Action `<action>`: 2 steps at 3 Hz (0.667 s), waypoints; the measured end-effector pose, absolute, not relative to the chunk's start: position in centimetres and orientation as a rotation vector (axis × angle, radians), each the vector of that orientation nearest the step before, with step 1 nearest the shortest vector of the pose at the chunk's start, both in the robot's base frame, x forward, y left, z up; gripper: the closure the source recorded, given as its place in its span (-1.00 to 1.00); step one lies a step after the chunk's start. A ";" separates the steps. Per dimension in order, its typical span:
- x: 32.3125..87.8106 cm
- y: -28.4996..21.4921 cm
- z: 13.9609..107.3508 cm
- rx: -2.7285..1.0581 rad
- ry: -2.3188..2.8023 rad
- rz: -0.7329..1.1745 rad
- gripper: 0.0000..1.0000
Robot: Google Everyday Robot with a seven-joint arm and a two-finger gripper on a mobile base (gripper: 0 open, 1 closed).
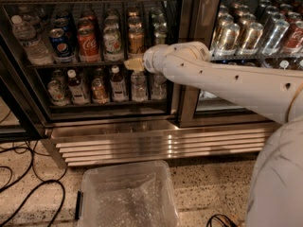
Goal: Pick orange can from middle shelf of fridge
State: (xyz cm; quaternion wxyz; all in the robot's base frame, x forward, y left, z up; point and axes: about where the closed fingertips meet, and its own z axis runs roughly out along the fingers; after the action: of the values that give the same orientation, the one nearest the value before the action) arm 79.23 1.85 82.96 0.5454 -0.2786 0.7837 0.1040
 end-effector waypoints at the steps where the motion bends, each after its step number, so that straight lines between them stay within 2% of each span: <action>1: 80.1 2.0 82.9 -0.657 1.854 0.243 -0.60; 2: 81.0 2.2 83.3 -0.657 1.843 0.237 -0.44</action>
Offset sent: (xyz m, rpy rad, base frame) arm 0.0300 0.0015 0.0101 -0.0025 -0.0343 -0.0106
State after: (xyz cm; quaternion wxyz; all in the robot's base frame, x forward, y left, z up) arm 80.96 2.22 83.29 0.5523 -0.2779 0.7796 0.1000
